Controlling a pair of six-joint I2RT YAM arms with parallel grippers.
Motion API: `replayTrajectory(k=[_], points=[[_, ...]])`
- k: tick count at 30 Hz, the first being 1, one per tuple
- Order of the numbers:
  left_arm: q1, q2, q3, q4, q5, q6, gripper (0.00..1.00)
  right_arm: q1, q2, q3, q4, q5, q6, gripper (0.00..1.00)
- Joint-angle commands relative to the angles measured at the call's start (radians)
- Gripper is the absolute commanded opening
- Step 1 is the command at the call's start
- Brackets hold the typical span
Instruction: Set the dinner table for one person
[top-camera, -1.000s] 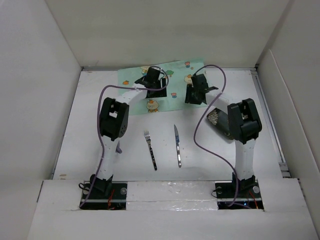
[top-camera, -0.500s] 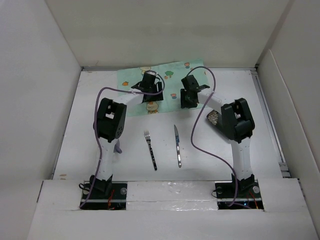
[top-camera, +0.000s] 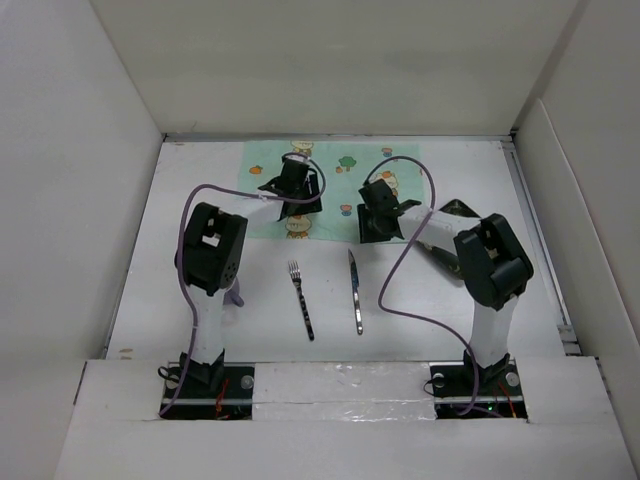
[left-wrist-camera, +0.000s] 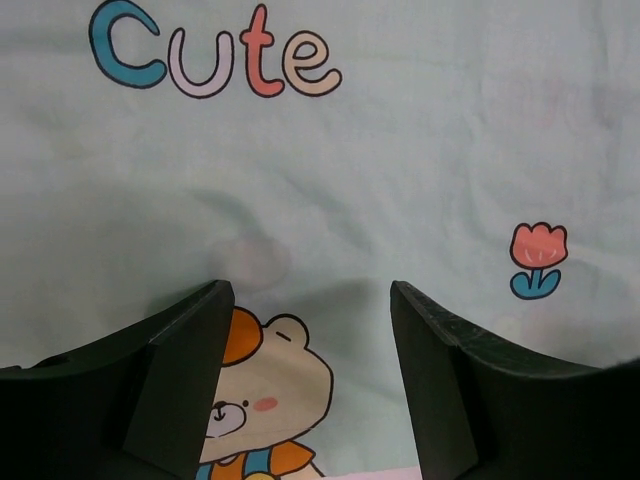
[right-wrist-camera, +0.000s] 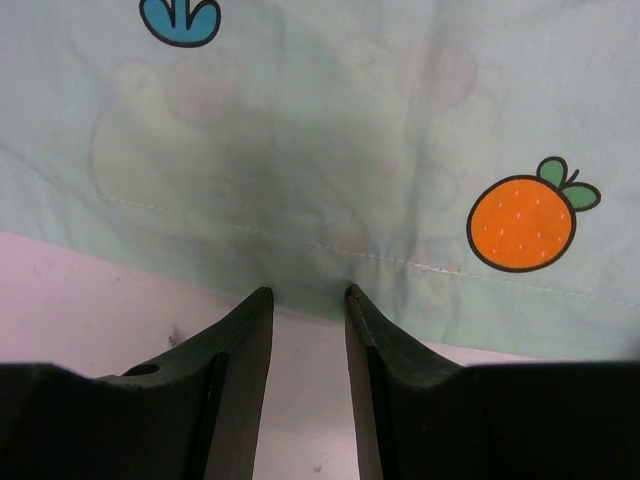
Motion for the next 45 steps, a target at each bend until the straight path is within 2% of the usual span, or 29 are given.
replayTrajectory(k=[1,7,11,14,18,19,21,22,23,24,25,27,28,30,31,32,33,34,35,36,37,39,40,43,45], points=[[0.008,-0.052,-0.102,-0.076,-0.033,-0.034,0.61,0.017,-0.010,-0.032,-0.072,0.016,0.025,0.40],[0.008,-0.136,-0.223,-0.004,-0.037,-0.077,0.59,0.026,-0.102,-0.069,-0.052,0.059,0.032,0.39],[0.008,-0.196,-0.279,0.034,-0.039,-0.100,0.60,-0.012,-0.134,-0.064,-0.043,0.044,0.014,0.40],[0.008,-0.260,-0.277,0.025,-0.086,-0.106,0.64,-0.021,-0.192,-0.087,-0.001,-0.003,0.002,0.43],[0.008,-0.424,-0.251,0.028,-0.079,-0.116,0.66,-0.057,-0.353,-0.159,0.092,-0.085,0.038,0.44],[0.008,-0.459,-0.248,0.036,-0.054,-0.117,0.67,-0.057,-0.448,-0.208,0.115,-0.080,0.055,0.44],[-0.021,-0.568,-0.240,0.054,-0.037,-0.117,0.66,-0.107,-0.559,-0.274,0.200,-0.059,0.109,0.35],[-0.038,-0.607,-0.239,0.058,-0.036,-0.111,0.62,-0.135,-0.675,-0.305,0.224,-0.060,0.130,0.15],[-0.055,-0.645,-0.242,0.061,-0.031,-0.096,0.52,-0.196,-0.730,-0.370,0.255,-0.054,0.149,0.00],[-0.085,-0.723,-0.248,0.071,-0.022,-0.093,0.42,-0.228,-0.786,-0.400,0.263,-0.040,0.189,0.00],[-0.098,-0.769,-0.259,0.078,0.022,-0.091,0.17,-0.260,-0.838,-0.429,0.270,-0.027,0.209,0.00],[-0.107,-0.919,-0.350,0.134,0.097,-0.123,0.03,-0.360,-0.970,-0.507,0.254,0.012,0.262,0.00],[-0.107,-0.975,-0.390,0.160,0.175,-0.143,0.00,-0.391,-1.004,-0.530,0.240,0.032,0.281,0.00],[-0.107,-1.125,-0.507,0.203,0.237,-0.177,0.01,-0.489,-1.079,-0.596,0.201,0.092,0.313,0.00],[-0.107,-1.217,-0.548,0.173,0.293,-0.183,0.07,-0.570,-1.103,-0.639,0.191,0.090,0.327,0.00],[-0.107,-1.218,-0.569,0.164,0.294,-0.183,0.11,-0.571,-1.104,-0.639,0.189,0.077,0.327,0.00],[-0.107,-1.297,-0.578,0.142,0.311,-0.166,0.16,-0.615,-1.105,-0.682,0.188,0.060,0.333,0.00],[-0.107,-1.338,-0.581,0.115,0.326,-0.152,0.23,-0.706,-1.101,-0.704,0.195,0.043,0.336,0.00],[-0.107,-1.369,-0.566,0.038,0.331,-0.137,0.25,-0.754,-1.090,-0.725,0.218,-0.011,0.339,0.01],[-0.107,-1.430,-0.560,0.016,0.334,-0.122,0.29,-0.806,-1.060,-0.745,0.229,-0.048,0.339,0.07],[-0.107,-1.457,-0.555,-0.022,0.337,-0.088,0.37,-0.909,-1.035,-0.779,0.247,-0.087,0.336,0.24],[-0.107,-1.521,-0.537,-0.105,0.320,-0.050,0.43,-1.001,-0.989,-0.800,0.289,-0.218,0.316,0.43],[-0.107,-1.543,-0.533,-0.125,0.293,-0.022,0.46,-1.038,-0.945,-0.819,0.309,-0.249,0.309,0.59],[-0.107,-1.604,-0.559,-0.134,0.268,0.004,0.49,-1.121,-0.851,-0.837,0.382,-0.356,0.284,0.70],[-0.107,-1.639,-0.592,-0.117,0.262,0.015,0.50,-1.140,-0.805,-0.831,0.416,-0.440,0.282,0.71]])
